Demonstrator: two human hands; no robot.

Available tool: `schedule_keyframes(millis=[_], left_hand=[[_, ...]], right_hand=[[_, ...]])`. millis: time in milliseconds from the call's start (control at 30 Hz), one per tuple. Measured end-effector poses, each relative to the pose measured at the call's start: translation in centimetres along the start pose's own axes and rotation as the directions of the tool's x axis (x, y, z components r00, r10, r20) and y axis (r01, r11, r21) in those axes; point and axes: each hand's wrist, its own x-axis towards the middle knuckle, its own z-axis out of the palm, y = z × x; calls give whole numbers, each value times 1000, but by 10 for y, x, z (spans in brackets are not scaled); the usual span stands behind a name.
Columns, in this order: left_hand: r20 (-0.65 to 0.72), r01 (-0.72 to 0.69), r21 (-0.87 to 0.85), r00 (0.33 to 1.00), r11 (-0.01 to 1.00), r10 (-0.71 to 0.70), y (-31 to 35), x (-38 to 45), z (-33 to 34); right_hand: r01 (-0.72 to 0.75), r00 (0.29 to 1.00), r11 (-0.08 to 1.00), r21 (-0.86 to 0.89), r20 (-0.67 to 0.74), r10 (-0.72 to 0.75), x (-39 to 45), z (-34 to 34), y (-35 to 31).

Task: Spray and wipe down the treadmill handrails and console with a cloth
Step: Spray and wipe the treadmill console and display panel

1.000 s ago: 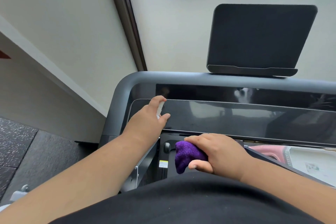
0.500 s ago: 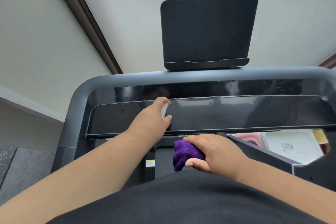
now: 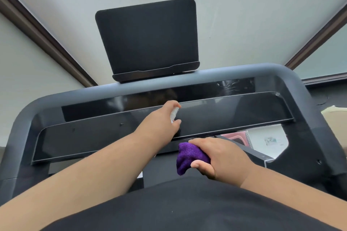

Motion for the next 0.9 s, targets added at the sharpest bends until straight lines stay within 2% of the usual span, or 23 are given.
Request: schedule_keyframes(millis=[167,533,667,733,800,900], left_hand=[[8,29,8,1000,1000,-29,27,9,15],[135,-184,61,975,981,175,121,32,65],[115,-166,66,981,984,158,132,36,74],[87,-133,37,988,990,129,129,34,72],[52,-111,-8,992,994,111,121,27,69],[4,-66,-97,998,993,67,106,7,64]], right_hand=[[-16,999,1000,11,-36,16,-20,-18,27],[-92,989,995,31,-116,95,-66,-45,67],[-118,988,993,25,-101,120,-75,-49,75],[-111,984,994,26,-138,113,-77,-48,79],[-117,963,992,50,-237,126,-79,-47,83],[-198,910,972,124,-346,230,-77,-54,89]])
